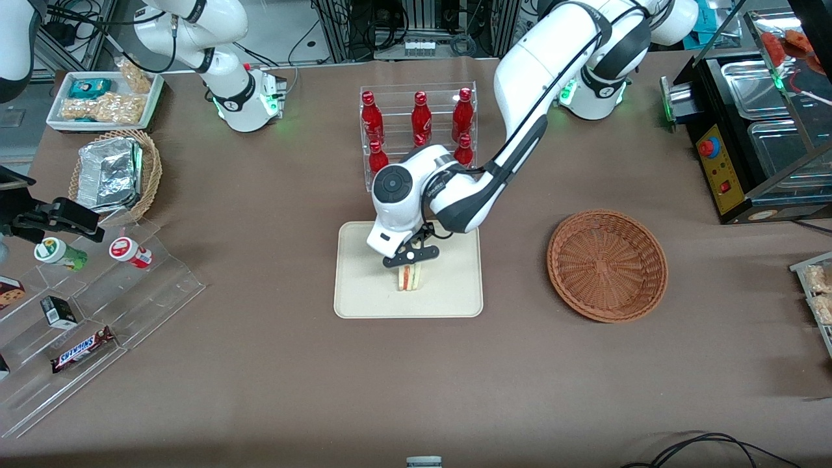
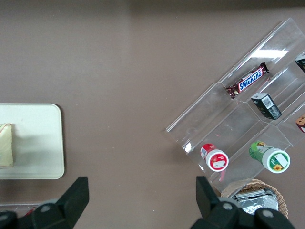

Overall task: Place sandwich from basket to tray
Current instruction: 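Lower the sandwich onto the tray and open the left gripper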

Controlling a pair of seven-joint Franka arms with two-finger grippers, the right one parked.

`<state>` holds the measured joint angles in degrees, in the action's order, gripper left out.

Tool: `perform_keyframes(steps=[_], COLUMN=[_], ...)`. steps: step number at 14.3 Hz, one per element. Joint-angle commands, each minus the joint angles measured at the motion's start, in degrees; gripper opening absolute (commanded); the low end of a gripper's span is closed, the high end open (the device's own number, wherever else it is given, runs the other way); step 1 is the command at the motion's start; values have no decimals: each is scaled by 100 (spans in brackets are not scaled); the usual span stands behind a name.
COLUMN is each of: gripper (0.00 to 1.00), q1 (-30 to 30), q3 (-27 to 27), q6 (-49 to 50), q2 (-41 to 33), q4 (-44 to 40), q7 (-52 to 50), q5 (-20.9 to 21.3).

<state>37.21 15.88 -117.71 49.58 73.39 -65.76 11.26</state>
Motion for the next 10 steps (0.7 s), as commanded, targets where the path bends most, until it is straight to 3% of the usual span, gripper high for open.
perform_keyframes(steps=[1,5,9,10], gripper=[21,23,40,99], q1=[94,85,85,68], q3=[-50,-68,-76,-94], q6=[256,626,626,626], q2=[61,61,17,8], q4=[-229,-290,-290,-308], q7=[-60,-77,-252,-410], q5=[175,175,553,605])
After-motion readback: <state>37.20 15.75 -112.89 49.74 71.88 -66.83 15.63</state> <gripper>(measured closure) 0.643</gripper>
